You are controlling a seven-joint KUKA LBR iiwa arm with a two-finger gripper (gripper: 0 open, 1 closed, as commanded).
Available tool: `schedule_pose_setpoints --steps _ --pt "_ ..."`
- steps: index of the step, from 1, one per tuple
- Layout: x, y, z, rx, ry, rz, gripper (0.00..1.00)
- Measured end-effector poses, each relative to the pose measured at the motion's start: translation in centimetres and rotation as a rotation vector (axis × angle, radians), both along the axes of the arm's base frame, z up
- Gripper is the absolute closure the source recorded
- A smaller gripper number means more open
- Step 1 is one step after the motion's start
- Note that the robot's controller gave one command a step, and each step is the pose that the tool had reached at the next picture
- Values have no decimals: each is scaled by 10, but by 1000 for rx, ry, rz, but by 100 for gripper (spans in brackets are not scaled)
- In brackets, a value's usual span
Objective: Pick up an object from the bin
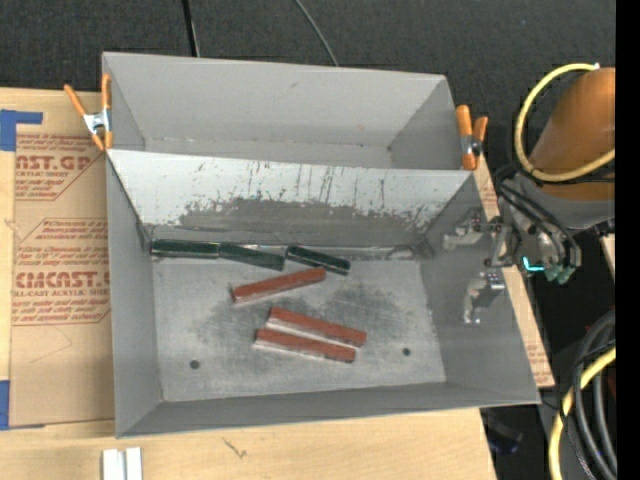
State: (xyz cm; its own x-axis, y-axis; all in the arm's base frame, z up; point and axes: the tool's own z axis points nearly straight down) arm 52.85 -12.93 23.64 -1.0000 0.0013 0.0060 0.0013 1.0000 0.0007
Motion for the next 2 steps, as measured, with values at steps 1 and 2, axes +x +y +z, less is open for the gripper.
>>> schedule_pose_setpoints --steps 1,2 --pt "2 1 4 -2 -8 2 0" --pt "12 41 -82 -2 -12 88 0"
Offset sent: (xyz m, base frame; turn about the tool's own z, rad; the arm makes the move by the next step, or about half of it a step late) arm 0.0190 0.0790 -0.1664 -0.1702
